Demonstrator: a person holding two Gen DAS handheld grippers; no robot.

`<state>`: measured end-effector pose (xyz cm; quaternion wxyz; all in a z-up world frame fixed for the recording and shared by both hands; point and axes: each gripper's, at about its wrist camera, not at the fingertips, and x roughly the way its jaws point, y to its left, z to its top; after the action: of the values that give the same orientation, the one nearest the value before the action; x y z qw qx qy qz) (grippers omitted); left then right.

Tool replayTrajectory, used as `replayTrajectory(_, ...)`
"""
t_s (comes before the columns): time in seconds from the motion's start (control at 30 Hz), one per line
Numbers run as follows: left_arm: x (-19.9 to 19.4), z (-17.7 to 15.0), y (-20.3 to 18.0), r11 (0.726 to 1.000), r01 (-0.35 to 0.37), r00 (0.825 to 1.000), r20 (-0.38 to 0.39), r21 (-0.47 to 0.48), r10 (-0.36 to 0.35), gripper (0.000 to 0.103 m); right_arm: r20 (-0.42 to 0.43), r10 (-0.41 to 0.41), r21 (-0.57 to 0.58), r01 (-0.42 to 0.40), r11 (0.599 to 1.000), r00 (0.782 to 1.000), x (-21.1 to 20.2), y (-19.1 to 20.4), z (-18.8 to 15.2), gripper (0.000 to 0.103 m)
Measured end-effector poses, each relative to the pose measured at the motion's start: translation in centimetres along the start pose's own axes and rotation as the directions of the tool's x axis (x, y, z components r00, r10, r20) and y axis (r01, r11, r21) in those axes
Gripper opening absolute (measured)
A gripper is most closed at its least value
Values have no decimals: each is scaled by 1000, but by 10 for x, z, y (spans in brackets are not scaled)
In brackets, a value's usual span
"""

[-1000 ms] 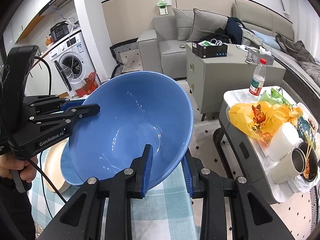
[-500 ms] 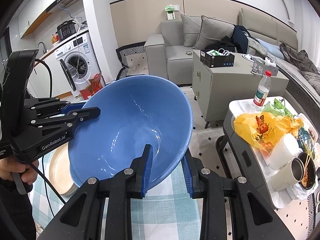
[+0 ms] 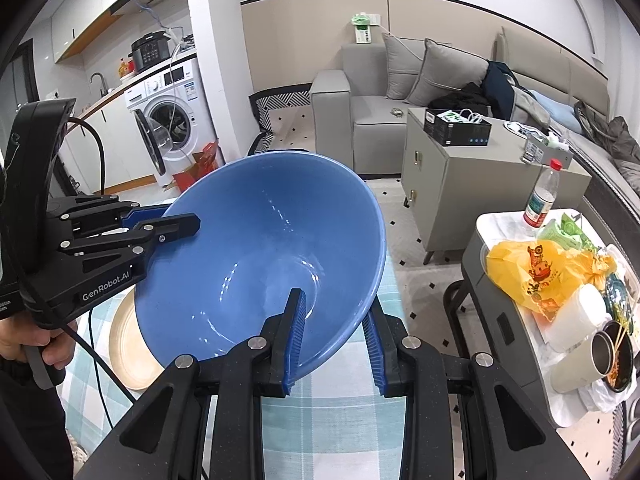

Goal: Organize plates and bowls

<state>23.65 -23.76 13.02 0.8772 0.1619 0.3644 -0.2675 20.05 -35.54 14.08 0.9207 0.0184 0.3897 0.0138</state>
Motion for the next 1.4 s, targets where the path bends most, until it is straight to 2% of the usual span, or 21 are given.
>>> replayTrajectory(0.67,1,-42,38,995,-53,998,-43,-84,50,12,-40,74,-60,-76,995,996,28,53,-5,29)
replayTrajectory(1.4,32,-80,55,991,-67,990,-133,-114,52,12,-147,103,-69,-114,991,984,83,69,-28,29)
